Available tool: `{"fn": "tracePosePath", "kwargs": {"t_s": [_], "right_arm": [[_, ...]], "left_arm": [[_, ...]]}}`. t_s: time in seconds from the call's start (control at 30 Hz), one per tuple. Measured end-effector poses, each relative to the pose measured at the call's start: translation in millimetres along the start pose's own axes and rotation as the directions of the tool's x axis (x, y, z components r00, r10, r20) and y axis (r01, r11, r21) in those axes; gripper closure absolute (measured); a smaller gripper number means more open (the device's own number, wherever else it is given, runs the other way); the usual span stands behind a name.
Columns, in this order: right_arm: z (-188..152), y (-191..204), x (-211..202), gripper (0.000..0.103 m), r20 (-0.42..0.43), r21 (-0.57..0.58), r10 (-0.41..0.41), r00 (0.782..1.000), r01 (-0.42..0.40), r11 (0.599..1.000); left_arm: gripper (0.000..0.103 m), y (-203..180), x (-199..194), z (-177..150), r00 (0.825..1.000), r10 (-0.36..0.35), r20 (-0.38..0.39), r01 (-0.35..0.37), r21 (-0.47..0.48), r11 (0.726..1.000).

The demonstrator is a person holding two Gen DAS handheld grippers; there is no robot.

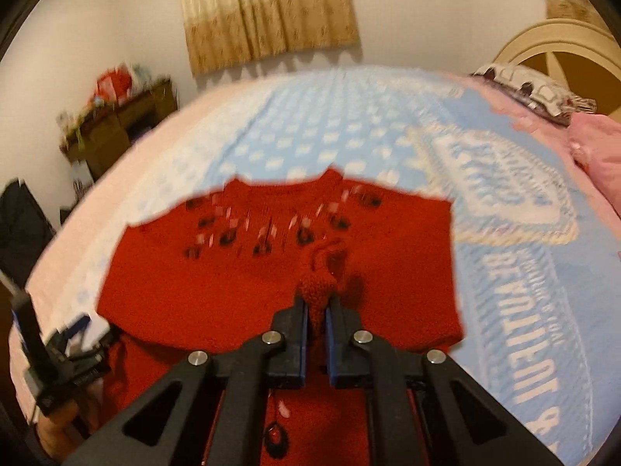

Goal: Fold small clothes

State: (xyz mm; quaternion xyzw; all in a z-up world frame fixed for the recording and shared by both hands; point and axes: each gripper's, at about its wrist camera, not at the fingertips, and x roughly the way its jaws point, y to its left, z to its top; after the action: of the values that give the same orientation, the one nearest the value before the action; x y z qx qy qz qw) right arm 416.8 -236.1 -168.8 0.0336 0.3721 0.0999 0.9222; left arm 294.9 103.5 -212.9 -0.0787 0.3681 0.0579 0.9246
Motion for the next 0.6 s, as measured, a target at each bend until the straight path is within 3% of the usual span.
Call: {"fn": "tracePosePath", "kwargs": {"t_s": [0.23,0.6], "right_arm": [[3.2,-31.7,-19.0,0.096,0.089,0.063,-0.012,0.996,0.006,0.998],[-26.1,-72.5,4.9,0.096,-0.004,0.115,-0.083,0.997,0.083,0.99]], "left_arm": [[0.0,-0.5,0.0,0.1,1.0,0.002,-0.001,-0.002,-0.006,1.0],[0.0,2.1,0.0,0.6,1.0,0.003,0.0,-0.003,-0.016,1.0]]}}
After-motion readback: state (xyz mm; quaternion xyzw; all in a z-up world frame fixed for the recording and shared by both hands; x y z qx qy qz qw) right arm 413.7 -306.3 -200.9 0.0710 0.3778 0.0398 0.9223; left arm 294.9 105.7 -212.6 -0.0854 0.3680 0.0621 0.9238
